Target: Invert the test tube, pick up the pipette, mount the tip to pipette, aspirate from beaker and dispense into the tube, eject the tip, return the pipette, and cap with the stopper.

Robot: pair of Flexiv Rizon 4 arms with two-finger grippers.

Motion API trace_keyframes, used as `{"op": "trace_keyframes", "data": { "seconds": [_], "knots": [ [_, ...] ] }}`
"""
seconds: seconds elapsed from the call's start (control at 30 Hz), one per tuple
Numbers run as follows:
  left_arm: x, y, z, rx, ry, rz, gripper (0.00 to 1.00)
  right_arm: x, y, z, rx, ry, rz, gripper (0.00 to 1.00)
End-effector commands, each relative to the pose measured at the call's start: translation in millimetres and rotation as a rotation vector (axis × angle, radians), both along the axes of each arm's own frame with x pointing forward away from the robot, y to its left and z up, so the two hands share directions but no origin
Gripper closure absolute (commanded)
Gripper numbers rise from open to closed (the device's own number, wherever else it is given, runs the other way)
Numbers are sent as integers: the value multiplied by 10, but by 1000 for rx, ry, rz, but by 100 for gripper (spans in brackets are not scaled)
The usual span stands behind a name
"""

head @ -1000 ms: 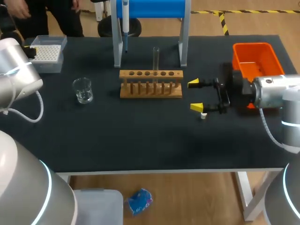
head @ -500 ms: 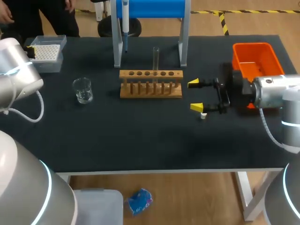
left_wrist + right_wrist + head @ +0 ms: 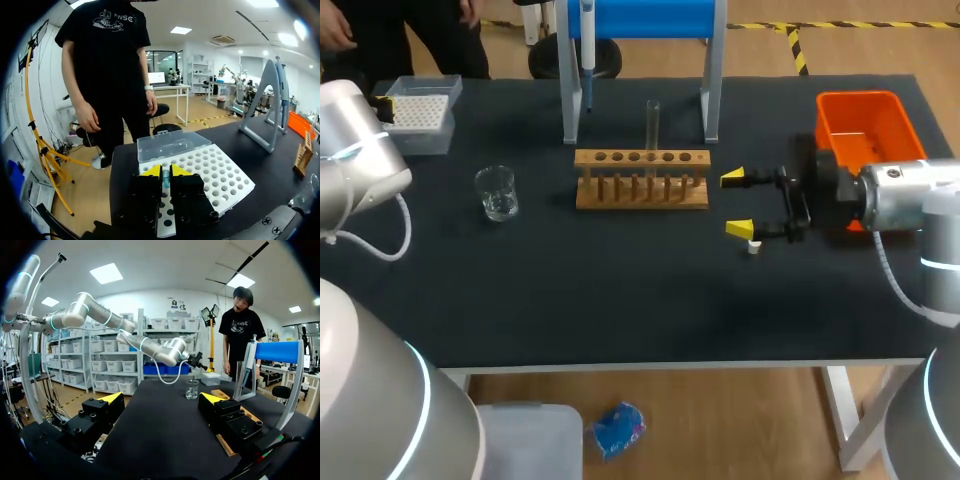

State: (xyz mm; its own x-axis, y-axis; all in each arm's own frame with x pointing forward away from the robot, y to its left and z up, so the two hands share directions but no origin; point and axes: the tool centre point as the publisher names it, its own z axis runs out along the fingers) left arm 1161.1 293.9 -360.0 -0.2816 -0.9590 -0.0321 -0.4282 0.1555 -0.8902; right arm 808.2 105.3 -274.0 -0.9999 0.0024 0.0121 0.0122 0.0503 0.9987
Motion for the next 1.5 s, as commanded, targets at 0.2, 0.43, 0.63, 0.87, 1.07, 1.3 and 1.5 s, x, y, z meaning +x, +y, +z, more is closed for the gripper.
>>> {"op": "trace_keyframes", "data": {
  "seconds": [0.2, 0.43, 0.63, 0.87, 1.07, 1.3, 1.5],
  "knots": [
    [-77, -13, 135, 31, -16, -3, 100, -10, 3, -1, -1, -1, -3, 0],
    [-89, -19, 248, 40, -21, -13, 100, -10, 3, -1, -1, -1, -3, 0],
    [-97, -38, 364, 58, -32, -24, 100, -10, 3, -1, -1, -1, -3, 0],
    [-118, -75, 523, 73, -49, -35, 100, -10, 3, -1, -1, -1, -3, 0],
    [-155, -112, 670, 89, -63, -52, 100, -10, 3, -1, -1, -1, -3, 0],
    [-384, -294, 896, 135, -38, -253, 100, -10, 3, -1, -1, -1, -3, 0],
    [-725, -594, 1121, 165, -14, -464, 100, -10, 3, -1, -1, -1, -3, 0]
  ]
}}
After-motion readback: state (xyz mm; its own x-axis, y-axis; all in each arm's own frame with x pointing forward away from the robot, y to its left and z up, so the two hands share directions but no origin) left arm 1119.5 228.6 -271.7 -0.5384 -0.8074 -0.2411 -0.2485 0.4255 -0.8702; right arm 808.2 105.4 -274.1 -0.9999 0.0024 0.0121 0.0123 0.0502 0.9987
